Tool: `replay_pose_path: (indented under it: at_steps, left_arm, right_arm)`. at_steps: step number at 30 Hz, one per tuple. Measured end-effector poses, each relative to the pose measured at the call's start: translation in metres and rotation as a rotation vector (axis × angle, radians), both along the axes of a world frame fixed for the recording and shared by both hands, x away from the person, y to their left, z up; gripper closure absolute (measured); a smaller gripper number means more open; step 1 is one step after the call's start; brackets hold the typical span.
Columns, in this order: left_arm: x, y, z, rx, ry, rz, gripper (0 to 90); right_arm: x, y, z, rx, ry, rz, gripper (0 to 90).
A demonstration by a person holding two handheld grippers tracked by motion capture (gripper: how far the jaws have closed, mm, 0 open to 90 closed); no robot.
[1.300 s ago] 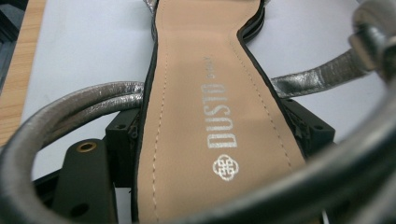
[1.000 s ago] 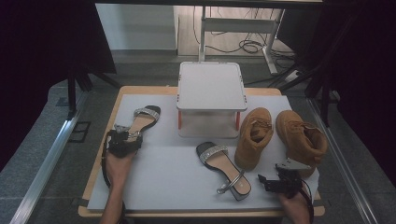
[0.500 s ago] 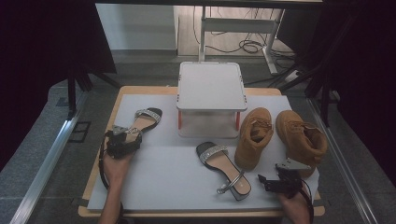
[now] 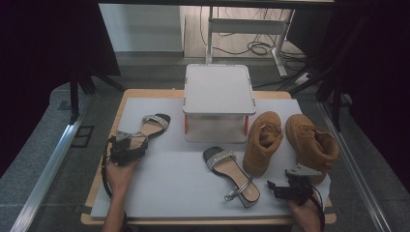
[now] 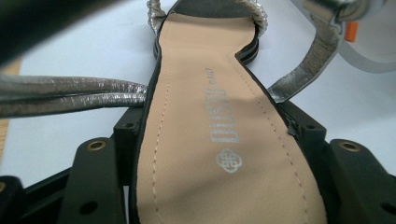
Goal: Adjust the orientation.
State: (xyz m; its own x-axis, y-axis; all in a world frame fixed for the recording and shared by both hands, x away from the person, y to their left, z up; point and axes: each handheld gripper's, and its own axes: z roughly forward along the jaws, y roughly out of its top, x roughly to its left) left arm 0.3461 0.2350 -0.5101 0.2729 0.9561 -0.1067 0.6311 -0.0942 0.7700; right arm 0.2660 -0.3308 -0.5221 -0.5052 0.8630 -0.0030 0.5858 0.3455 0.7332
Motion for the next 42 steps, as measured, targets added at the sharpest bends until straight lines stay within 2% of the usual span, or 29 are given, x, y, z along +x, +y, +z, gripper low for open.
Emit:
replay_pose_path:
  at_steps: [15, 26, 36, 42]
  left_arm:
    - [-0.012, 0.001, 0.006, -0.028, -0.008, -0.022, 38.9]
    - [-0.028, -0.003, 0.013, -0.04, -0.023, -0.062, 38.9]
    - [-0.045, -0.009, 0.021, -0.032, -0.039, -0.103, 38.9]
    - [-0.057, -0.01, 0.028, -0.042, -0.045, -0.124, 38.9]
  right_arm:
    - [0.0, 0.0, 0.0, 0.0, 0.0, 0.0, 12.7]
    - [0.0, 0.0, 0.0, 0.0, 0.0, 0.0, 12.7]
    - [0.0, 0.0, 0.0, 0.0, 0.0, 0.0, 12.8]
    - [0.0, 0.0, 0.0, 0.0, 0.0, 0.0, 12.8]
